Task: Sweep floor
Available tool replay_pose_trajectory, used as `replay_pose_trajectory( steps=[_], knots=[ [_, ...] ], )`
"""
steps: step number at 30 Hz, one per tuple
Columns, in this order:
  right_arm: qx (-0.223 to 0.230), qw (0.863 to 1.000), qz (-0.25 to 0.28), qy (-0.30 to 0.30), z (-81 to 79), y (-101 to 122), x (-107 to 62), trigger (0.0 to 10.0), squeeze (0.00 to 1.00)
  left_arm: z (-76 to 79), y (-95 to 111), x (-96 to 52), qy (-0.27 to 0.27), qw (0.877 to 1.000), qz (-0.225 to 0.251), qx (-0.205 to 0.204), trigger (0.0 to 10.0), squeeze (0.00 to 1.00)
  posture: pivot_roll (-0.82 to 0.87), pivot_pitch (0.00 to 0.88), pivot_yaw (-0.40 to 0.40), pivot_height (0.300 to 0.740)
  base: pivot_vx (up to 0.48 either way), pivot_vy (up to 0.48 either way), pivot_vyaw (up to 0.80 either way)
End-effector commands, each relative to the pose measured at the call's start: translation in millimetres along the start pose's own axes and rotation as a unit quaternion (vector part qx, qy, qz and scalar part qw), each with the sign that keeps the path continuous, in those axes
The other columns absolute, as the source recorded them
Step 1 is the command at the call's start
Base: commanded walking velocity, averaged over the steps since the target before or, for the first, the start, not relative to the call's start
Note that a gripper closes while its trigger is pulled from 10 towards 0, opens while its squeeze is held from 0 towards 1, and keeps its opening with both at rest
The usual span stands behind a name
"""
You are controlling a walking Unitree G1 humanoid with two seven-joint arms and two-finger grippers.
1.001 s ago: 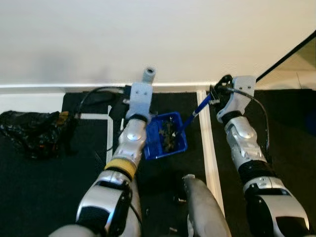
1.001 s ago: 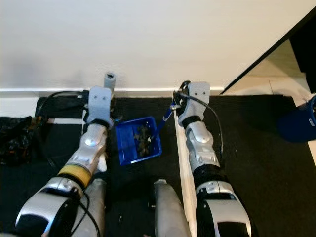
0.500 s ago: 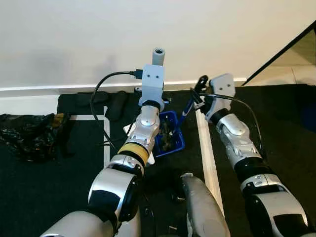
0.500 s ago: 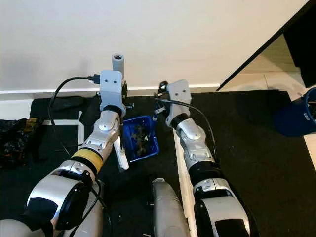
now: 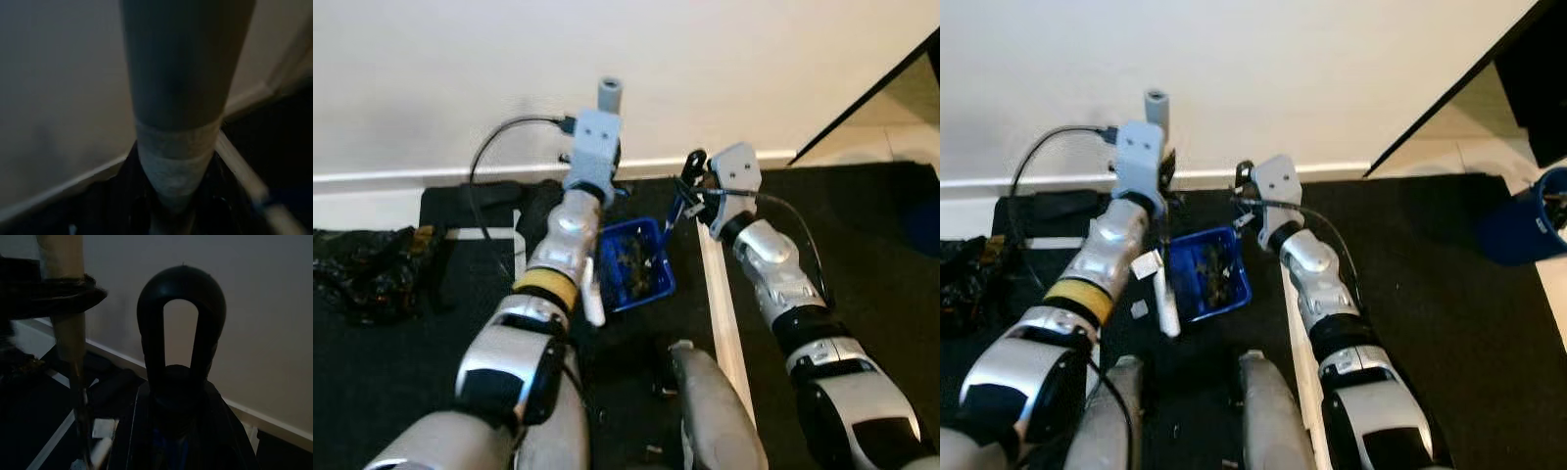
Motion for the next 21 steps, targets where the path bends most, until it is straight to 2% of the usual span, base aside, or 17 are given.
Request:
replay_pose_trajectory(
  steps=[1,2,3,4,6,7,9,11,12,16,17,19,20,21],
  knots=[
    [0.037,0.988,-0.146,0.013,-10.0,-73,-24.2,10.0,0.00,0.0,0,-3.2,-0.022,0.999,-0.004,0.027,10.0,0.00,0.01,0.372,-0.120,0.740,0.000,0.000,0.00],
    [0.039,0.988,-0.147,0.012,-9.8,-73,-24.7,10.0,0.00,-12.4,-2,-7.1,-0.019,0.999,-0.009,0.044,10.0,0.00,0.02,0.368,-0.121,0.740,0.000,0.000,0.00],
    [0.039,0.988,-0.147,0.012,-9.8,-73,-24.7,10.0,0.00,-12.4,-2,-7.1,-0.019,0.999,-0.009,0.044,10.0,0.00,0.02,0.368,-0.121,0.740,0.000,0.000,0.00],
    [0.041,0.988,-0.149,0.011,-9.5,-75,-25.6,10.0,0.00,-28.6,-4,-12.3,-0.014,0.998,-0.014,0.066,10.0,0.00,0.03,0.369,-0.125,0.740,0.000,0.000,0.00],
    [0.046,0.987,-0.151,0.009,-9.4,-77,-27.0,10.0,0.00,-51.7,-6,-20.5,-0.007,0.994,-0.027,0.104,10.0,0.00,0.03,0.368,-0.127,0.740,0.000,0.000,0.00],
    [0.048,0.987,-0.153,0.008,-10.0,-79,-27.7,10.0,0.00,-58.8,-9,-24.2,-0.012,0.992,-0.035,0.118,10.0,0.00,0.04,0.367,-0.129,0.740,0.000,0.000,0.00],
    [0.050,0.986,-0.156,0.009,-11.2,-81,-28.5,10.0,0.00,-62.8,-12,-29.5,-0.027,0.991,-0.047,0.121,10.0,0.00,0.04,0.367,-0.129,0.740,0.000,0.000,0.00],
    [0.051,0.986,-0.157,0.009,-11.6,-81,-28.6,10.0,0.00,-62.7,-12,-31.1,-0.032,0.991,-0.051,0.118,10.0,0.00,0.04,0.367,-0.129,0.740,0.000,0.000,0.00],
    [0.052,0.986,-0.160,0.009,-13.2,-83,-29.2,10.0,0.00,-53.9,-25,-36.2,-0.056,0.987,-0.075,0.133,10.0,0.00,0.04,0.367,-0.132,0.740,0.000,0.000,0.00],
    [0.053,0.985,-0.162,0.010,-14.4,-85,-29.6,10.0,0.00,-45.6,-37,-39.9,-0.074,0.982,-0.093,0.149,10.0,0.00,0.03,0.366,-0.131,0.740,0.000,0.000,0.00],
    [0.053,0.985,-0.163,0.010,-14.9,-85,-29.9,10.0,0.00,-39.3,-46,-40.7,-0.078,0.980,-0.101,0.149,10.0,0.00,0.03,0.369,-0.131,0.740,0.000,0.000,0.00],
    [0.055,0.984,-0.166,0.012,-16.9,-88,-31.6,10.0,0.00,-17.0,-69,-43.5,-0.094,0.978,-0.118,0.146,10.0,0.00,0.02,0.375,-0.133,0.740,0.000,0.000,0.00],
    [0.055,0.984,-0.166,0.012,-16.9,-88,-31.6,10.0,0.00,-17.0,-69,-43.5,-0.094,0.978,-0.118,0.146,10.0,0.00,0.02,0.375,-0.133,0.740,0.000,0.000,0.00],
    [0.055,0.984,-0.168,0.013,-17.6,-89,-32.3,10.0,0.00,-8.5,-76,-44.9,-0.100,0.976,-0.123,0.146,10.0,0.00,0.02,0.375,-0.133,0.740,0.000,0.000,0.00]
  ],
)
Point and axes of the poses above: a point about 5 cm out from each wrist's last joint towards the gripper, its own x axis pointing out of the wrist towards the gripper, its own y axis along the axis of the wrist's last joint, z = x × y, the point moved 3 cm from there along x, pointing out of the wrist towards the gripper, and after that the axes turned 12 degrees about x, right-handed, at the moved point
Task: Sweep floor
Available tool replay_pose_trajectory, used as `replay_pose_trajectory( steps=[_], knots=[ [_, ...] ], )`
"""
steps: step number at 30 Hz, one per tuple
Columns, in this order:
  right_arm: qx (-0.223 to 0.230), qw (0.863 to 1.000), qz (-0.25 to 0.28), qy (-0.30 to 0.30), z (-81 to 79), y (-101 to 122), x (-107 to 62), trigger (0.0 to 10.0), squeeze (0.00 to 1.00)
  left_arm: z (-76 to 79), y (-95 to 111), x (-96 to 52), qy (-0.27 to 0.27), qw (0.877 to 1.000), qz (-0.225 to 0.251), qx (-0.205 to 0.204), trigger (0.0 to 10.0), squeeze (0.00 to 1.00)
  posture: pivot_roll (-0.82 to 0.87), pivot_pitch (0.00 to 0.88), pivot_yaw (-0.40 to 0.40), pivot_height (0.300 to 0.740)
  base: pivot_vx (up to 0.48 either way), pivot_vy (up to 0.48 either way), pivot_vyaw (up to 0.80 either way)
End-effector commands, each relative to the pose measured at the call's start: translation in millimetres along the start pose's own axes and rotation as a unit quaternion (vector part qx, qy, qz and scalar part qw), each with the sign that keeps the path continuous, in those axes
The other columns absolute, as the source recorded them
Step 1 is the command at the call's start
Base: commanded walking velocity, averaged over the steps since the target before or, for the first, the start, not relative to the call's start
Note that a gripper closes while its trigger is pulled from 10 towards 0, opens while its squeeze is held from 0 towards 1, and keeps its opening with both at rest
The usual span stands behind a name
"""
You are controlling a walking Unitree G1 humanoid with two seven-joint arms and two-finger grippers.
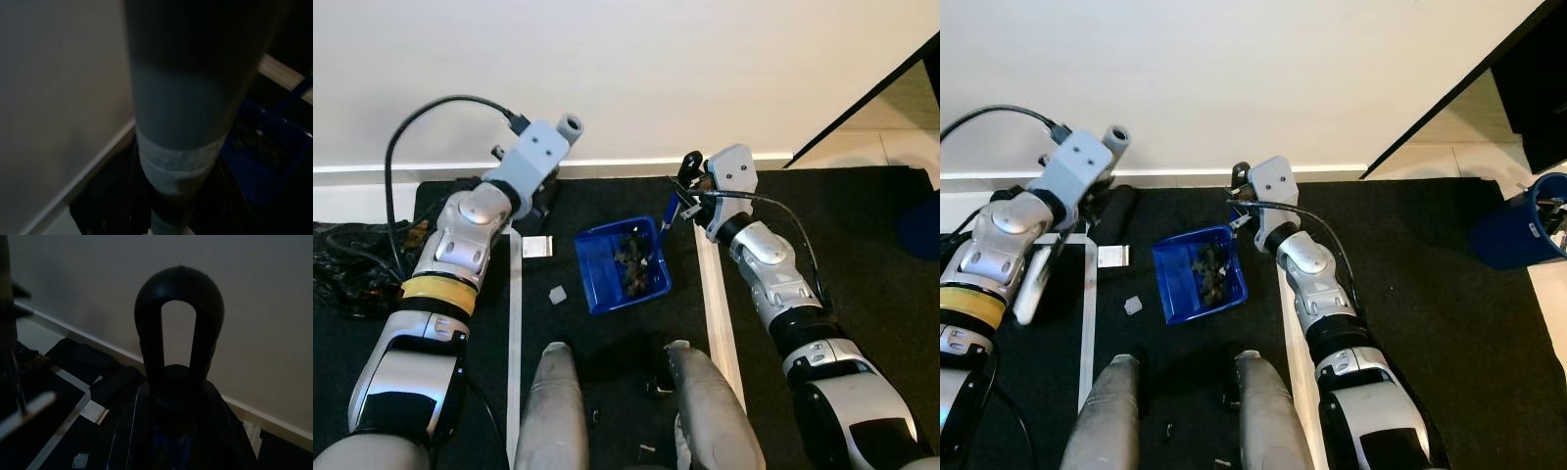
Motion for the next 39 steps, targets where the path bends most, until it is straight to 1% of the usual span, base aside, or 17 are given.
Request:
replay_pose_trajectory(
  steps=[1,4,8,10,14,22,24,26,28,29,30,32,33,35,36,38,39],
  knots=[
    [0.047,0.985,-0.166,0.011,-13.5,-85,-31.5,10.0,0.00,38.2,-12,5.1,-0.030,0.999,-0.011,-0.001,10.0,0.00,0.01,0.379,-0.134,0.740,0.000,0.000,0.00],
    [0.043,0.984,-0.173,0.015,-14.5,-90,-36.7,10.0,0.00,61.2,-10,10.3,0.001,1.000,0.005,-0.019,10.0,0.00,0.00,0.385,-0.136,0.740,0.000,0.000,0.00],
    [0.035,0.983,-0.178,0.022,-16.8,-94,-40.6,10.0,0.00,72.2,-9,12.3,0.030,0.998,0.010,-0.060,10.0,0.00,-0.01,0.391,-0.134,0.740,0.000,0.000,0.00],
    [0.033,0.983,-0.179,0.024,-18.0,-94,-41.5,10.0,0.00,73.8,-9,12.8,0.041,0.997,0.009,-0.063,10.0,0.00,-0.01,0.392,-0.134,0.740,0.000,0.000,0.00],
    [0.022,0.982,-0.182,0.038,-25.9,-99,-45.0,10.0,0.00,72.8,-6,16.9,0.094,0.989,0.002,-0.119,10.0,0.00,-0.03,0.400,-0.131,0.740,0.000,0.000,0.00],
    [0.022,0.982,-0.181,0.039,-30.0,-100,-45.0,10.0,0.00,71.3,11,26.5,0.121,0.977,0.017,-0.174,10.0,0.00,-0.02,0.389,-0.131,0.740,0.000,0.000,0.00],
    [0.023,0.984,-0.177,0.011,-21.7,-98,-44.5,10.0,0.00,70.3,28,33.0,0.139,0.956,0.034,-0.254,10.0,0.00,-0.01,0.383,-0.135,0.740,0.000,0.000,0.00],
    [0.023,0.984,-0.177,0.011,-21.7,-98,-44.5,10.0,0.00,70.3,28,33.0,0.139,0.956,0.034,-0.254,10.0,0.00,-0.01,0.383,-0.135,0.740,0.000,0.000,0.00],
    [0.026,0.985,-0.171,-0.027,-9.0,-96,-45.5,10.0,0.00,68.0,53,40.1,0.165,0.922,0.056,-0.345,10.0,0.00,-0.01,0.379,-0.139,0.740,0.000,0.000,0.00],
    [0.026,0.985,-0.171,-0.027,-9.0,-96,-45.5,10.0,0.00,68.0,53,40.1,0.165,0.922,0.056,-0.345,10.0,0.00,-0.01,0.379,-0.139,0.740,0.000,0.000,0.00],
    [0.027,0.984,-0.169,-0.043,-2.8,-95,-46.6,10.0,0.00,67.3,70,43.8,0.172,0.904,0.071,-0.384,10.0,0.00,-0.01,0.377,-0.141,0.740,0.000,0.000,0.00],
    [0.026,0.983,-0.171,-0.064,7.1,-95,-49.7,10.0,0.00,66.2,121,50.1,0.163,0.875,0.127,-0.438,10.0,0.00,-0.02,0.372,-0.139,0.740,0.000,0.000,0.00],
    [0.026,0.983,-0.171,-0.064,7.1,-95,-49.7,10.0,0.00,66.2,121,50.1,0.163,0.875,0.127,-0.438,10.0,0.00,-0.02,0.372,-0.139,0.740,0.000,0.000,0.00],
    [0.026,0.982,-0.173,-0.073,12.1,-95,-52.1,10.0,0.00,63.3,162,51.2,0.145,0.851,0.174,-0.475,10.0,0.00,-0.02,0.368,-0.132,0.740,0.000,0.000,0.00],
    [0.029,0.981,-0.173,-0.078,13.7,-96,-53.0,10.0,0.00,60.8,180,50.7,0.131,0.842,0.196,-0.485,10.0,0.00,-0.02,0.368,-0.127,0.740,0.000,0.000,0.00],
    [0.032,0.981,-0.173,-0.084,15.2,-97,-54.5,10.0,0.00,56.5,203,49.3,0.110,0.829,0.223,-0.501,10.0,0.00,-0.02,0.367,-0.121,0.740,0.000,0.000,0.00],
    [0.033,0.981,-0.173,-0.085,15.4,-97,-54.8,10.0,0.00,55.1,208,48.9,0.105,0.825,0.228,-0.506,10.0,0.00,-0.02,0.367,-0.121,0.740,0.000,0.000,0.00]
  ],
)
Point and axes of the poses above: a point about 5 cm out from each wrist's last joint towards the gripper, its own x axis pointing out of the wrist towards the gripper, its own y axis along the axis of the wrist's last joint, z = x × y, the point moved 3 cm from there along x, pointing out of the wrist towards the gripper, and after that the axes turned 12 degrees about x, right-handed, at the moved point
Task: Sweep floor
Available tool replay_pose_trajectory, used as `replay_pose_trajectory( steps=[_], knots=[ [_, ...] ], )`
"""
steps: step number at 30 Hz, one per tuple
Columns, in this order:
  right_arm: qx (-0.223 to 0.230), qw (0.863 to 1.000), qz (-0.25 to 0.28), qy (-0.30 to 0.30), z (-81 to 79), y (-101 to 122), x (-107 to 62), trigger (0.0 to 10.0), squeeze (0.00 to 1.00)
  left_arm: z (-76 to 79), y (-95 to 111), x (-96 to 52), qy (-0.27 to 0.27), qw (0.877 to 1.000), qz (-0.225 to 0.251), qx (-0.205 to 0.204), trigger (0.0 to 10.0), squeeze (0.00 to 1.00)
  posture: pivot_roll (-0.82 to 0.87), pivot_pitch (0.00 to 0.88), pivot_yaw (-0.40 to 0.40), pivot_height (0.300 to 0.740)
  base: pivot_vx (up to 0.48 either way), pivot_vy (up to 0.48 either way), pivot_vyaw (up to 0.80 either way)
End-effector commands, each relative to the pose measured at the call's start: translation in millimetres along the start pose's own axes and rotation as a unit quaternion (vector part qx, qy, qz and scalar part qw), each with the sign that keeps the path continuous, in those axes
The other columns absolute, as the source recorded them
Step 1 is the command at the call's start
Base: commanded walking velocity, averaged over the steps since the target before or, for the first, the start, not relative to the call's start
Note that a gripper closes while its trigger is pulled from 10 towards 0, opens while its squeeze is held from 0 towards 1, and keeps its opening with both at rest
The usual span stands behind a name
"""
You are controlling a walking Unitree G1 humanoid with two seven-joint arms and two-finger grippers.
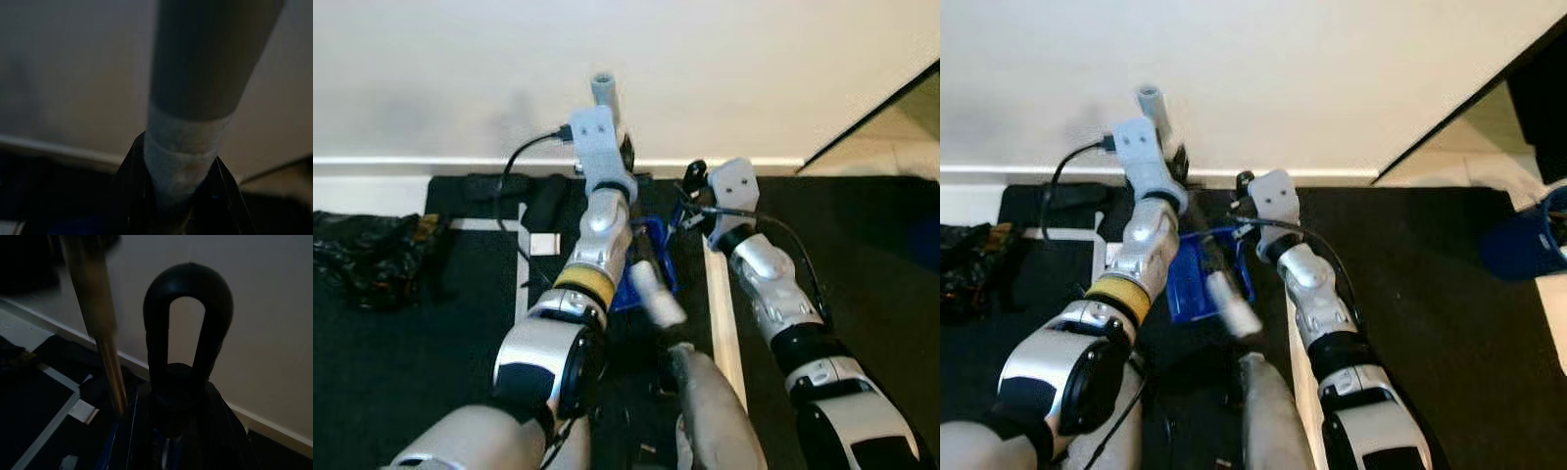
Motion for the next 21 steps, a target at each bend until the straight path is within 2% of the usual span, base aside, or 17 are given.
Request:
replay_pose_trajectory(
  steps=[1,3,4,5,6,7,8,9,10,11,12,13,14,15,18,19,21],
  knots=[
    [0.050,0.981,-0.185,-0.032,1.5,-92,-41.1,10.0,0.00,69.2,12,-6.1,-0.071,0.994,0.004,-0.089,10.0,0.00,-0.02,0.367,-0.121,0.740,0.000,0.000,0.00],
    [0.051,0.981,-0.186,-0.033,1.1,-94,-42.7,10.0,0.00,71.6,19,-4.5,-0.096,0.993,0.020,-0.068,10.0,0.00,-0.01,0.365,-0.111,0.740,0.000,0.000,0.00],
    [0.053,0.980,-0.187,-0.034,0.4,-95,-43.7,10.0,0.00,69.5,18,-4.9,-0.123,0.992,0.024,-0.030,10.0,0.00,0.00,0.360,-0.108,0.740,0.000,0.000,0.00],
    [0.053,0.980,-0.187,-0.034,0.4,-95,-43.7,10.0,0.00,69.5,18,-4.9,-0.123,0.992,0.024,-0.030,10.0,0.00,0.00,0.360,-0.108,0.740,0.000,0.000,0.00],
    [0.054,0.980,-0.188,-0.035,-0.1,-96,-44.3,10.0,0.00,67.3,16,-5.7,-0.144,0.989,0.023,-0.002,10.0,0.00,0.00,0.359,-0.107,0.740,0.000,0.000,0.00],
    [0.056,0.980,-0.189,-0.035,-0.8,-97,-44.4,10.0,0.00,64.1,11,-7.3,-0.168,0.985,0.017,0.028,10.0,0.00,0.00,0.358,-0.106,0.740,0.000,0.000,0.00],
    [0.059,0.979,-0.190,-0.035,-1.9,-98,-44.4,10.0,0.00,57.0,1,-11.7,-0.211,0.974,0.006,0.087,10.0,0.00,0.01,0.358,-0.105,0.740,0.000,0.000,0.00],
    [0.060,0.979,-0.191,-0.035,-2.3,-98,-44.4,10.0,0.00,53.6,-4,-14.3,-0.230,0.966,0.000,0.116,10.0,0.00,0.01,0.358,-0.105,0.740,0.000,0.000,0.00],
    [0.060,0.979,-0.191,-0.035,-2.3,-98,-44.4,10.0,0.00,53.6,-4,-14.3,-0.230,0.966,0.000,0.116,10.0,0.00,0.01,0.358,-0.105,0.740,0.000,0.000,0.00],
    [0.061,0.979,-0.191,-0.034,-3.4,-99,-44.2,10.0,0.00,44.3,-10,-17.9,-0.250,0.956,-0.007,0.154,10.0,0.00,0.02,0.357,-0.106,0.740,0.000,0.000,0.00],
    [0.061,0.979,-0.191,-0.034,-3.4,-99,-44.2,10.0,0.00,44.3,-10,-17.9,-0.250,0.956,-0.007,0.154,10.0,0.00,0.02,0.357,-0.106,0.740,0.000,0.000,0.00],
    [0.065,0.978,-0.193,-0.033,-5.9,-100,-43.7,10.0,0.00,9.2,-19,-26.3,-0.277,0.931,-0.025,0.236,10.0,0.00,0.02,0.355,-0.106,0.740,0.000,0.000,0.00],
    [0.067,0.978,-0.194,-0.032,-6.6,-101,-43.7,10.0,0.00,-6.9,-20,-29.7,-0.281,0.923,-0.035,0.261,10.0,0.00,0.02,0.355,-0.106,0.740,0.000,0.000,0.00],
    [0.067,0.978,-0.194,-0.032,-6.6,-101,-43.7,10.0,0.00,-6.9,-20,-29.7,-0.281,0.923,-0.035,0.261,10.0,0.00,0.02,0.355,-0.106,0.740,0.000,0.000,0.00],
    [0.070,0.977,-0.197,-0.031,-7.7,-102,-44.2,10.0,0.00,-44.5,-14,-36.8,-0.285,0.908,-0.055,0.302,10.0,0.00,0.04,0.348,-0.113,0.740,0.000,0.000,0.00],
    [0.070,0.977,-0.197,-0.031,-7.7,-102,-44.2,10.0,0.00,-44.5,-14,-36.8,-0.285,0.908,-0.055,0.302,10.0,0.00,0.04,0.348,-0.113,0.740,0.000,0.000,0.00],
    [0.071,0.977,-0.201,-0.028,-8.5,-104,-44.7,10.0,0.00,-66.9,-6,-41.1,-0.281,0.903,-0.068,0.317,10.0,0.00,0.04,0.347,-0.121,0.740,0.000,0.000,0.00]
  ],
)
Point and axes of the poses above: a point about 5 cm out from each wrist's last joint towards the gripper, its own x axis pointing out of the wrist towards the gripper, its own y axis along the axis of the wrist's last joint, z = x × y, the point moved 3 cm from there along x, pointing out of the wrist towards the gripper, and after that the axes turned 12 degrees about x, right-handed, at the moved point
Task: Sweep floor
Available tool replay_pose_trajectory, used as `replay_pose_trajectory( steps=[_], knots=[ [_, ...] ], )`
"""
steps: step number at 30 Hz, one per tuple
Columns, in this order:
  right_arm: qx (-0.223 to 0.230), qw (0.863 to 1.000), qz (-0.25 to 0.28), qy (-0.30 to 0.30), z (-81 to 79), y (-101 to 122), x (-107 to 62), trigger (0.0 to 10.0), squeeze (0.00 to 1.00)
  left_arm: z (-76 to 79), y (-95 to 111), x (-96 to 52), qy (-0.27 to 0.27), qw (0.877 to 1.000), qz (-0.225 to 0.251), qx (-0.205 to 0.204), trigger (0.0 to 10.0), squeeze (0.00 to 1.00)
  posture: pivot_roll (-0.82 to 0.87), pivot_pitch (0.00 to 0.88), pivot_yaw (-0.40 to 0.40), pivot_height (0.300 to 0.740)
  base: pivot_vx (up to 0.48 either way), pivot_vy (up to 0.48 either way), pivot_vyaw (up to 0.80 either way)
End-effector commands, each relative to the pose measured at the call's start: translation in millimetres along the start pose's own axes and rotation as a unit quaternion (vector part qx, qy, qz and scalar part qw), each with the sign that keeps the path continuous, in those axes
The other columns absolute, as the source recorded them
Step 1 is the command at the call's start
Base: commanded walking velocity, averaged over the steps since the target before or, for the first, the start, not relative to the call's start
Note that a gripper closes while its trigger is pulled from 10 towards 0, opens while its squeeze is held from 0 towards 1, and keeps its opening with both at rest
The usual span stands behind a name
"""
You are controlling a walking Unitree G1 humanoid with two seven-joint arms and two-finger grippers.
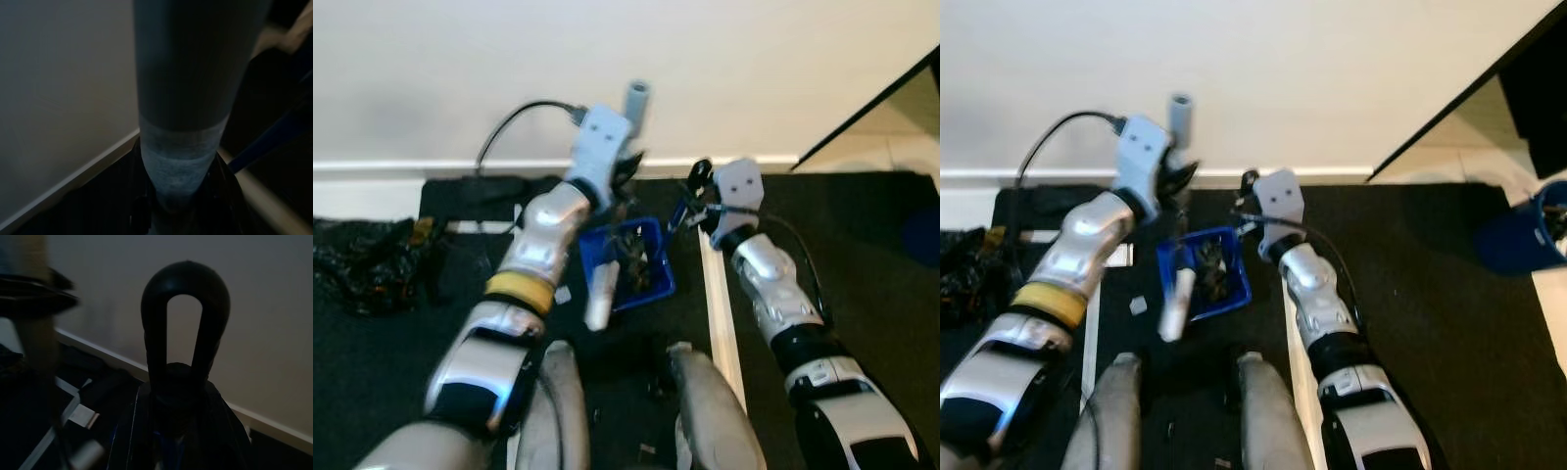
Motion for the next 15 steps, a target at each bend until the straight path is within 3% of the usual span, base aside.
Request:
replay_pose_trajectory(
  steps=[1,2,5,7,15],
  knots=[
    [0.055,0.977,-0.205,-0.030,2.4,-102,-48.0,10.0,0.00,0.3,7,-3.3,-0.017,1.000,0.010,0.014,10.0,0.00,0.04,0.347,-0.121,0.740,0.000,0.000,0.00],
    [0.055,0.976,-0.207,-0.029,1.8,-103,-48.1,10.0,0.00,-8.8,4,-11.1,-0.011,1.000,0.001,0.010,10.0,0.00,0.05,0.347,-0.125,0.740,0.000,0.000,0.00],
    [0.055,0.976,-0.210,-0.027,0.9,-104,-48.1,10.0,0.00,-16.4,2,-18.9,-0.005,1.000,-0.007,0.006,10.0,0.00,0.05,0.344,-0.130,0.740,0.000,0.000,0.00],
    [0.054,0.975,-0.215,-0.022,-1.1,-105,-47.6,10.0,0.00,-24.8,-7,-32.0,0.007,1.000,-0.028,0.004,10.0,0.00,0.05,0.343,-0.137,0.740,0.000,0.000,0.00],
    [0.053,0.975,-0.217,-0.016,-3.4,-105,-46.0,10.0,0.00,-12.0,-32,-38.3,0.011,0.997,-0.068,0.018,10.0,0.00,0.04,0.349,-0.139,0.740,0.000,0.000,0.00]
  ],
)
Point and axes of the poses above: a point about 5 cm out from each wrist's last joint towards the gripper, its own x axis pointing out of the wrist towards the gripper, its own y axis along the axis of the wrist's last joint, z = x × y, the point moved 3 cm from there along x, pointing out of the wrist towards the gripper, and after that the axes turned 12 degrees about x, right-handed, at the moved point
